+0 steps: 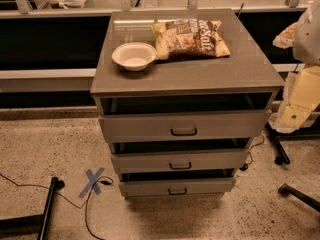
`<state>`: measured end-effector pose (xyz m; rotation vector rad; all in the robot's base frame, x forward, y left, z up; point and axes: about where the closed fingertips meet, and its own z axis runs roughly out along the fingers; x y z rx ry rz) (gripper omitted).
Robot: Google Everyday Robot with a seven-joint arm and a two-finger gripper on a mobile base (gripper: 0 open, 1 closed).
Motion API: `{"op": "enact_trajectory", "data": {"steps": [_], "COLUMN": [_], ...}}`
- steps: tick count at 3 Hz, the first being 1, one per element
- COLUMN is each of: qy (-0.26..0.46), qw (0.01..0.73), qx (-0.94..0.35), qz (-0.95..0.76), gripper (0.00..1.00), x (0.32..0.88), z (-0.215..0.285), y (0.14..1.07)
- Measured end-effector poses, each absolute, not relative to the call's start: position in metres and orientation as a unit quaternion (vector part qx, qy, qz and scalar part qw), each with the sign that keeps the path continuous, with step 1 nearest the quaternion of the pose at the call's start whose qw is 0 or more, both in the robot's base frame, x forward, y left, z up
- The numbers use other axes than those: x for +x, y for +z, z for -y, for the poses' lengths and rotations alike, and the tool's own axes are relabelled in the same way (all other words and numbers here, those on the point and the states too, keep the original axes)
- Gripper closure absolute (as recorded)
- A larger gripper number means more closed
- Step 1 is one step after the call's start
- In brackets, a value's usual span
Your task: Open top drawer
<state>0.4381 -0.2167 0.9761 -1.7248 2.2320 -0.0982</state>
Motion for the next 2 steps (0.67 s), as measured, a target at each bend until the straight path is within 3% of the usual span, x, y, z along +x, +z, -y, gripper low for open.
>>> {"op": "enact_trajectory", "data": {"steps": [2], "qy": [-0.025], "qw": [0.162], "qx": [-0.603], "qz": [-0.781], "gripper": [0.0], "x": [0.441], "z": [0.2186], "y": [0.9676]}}
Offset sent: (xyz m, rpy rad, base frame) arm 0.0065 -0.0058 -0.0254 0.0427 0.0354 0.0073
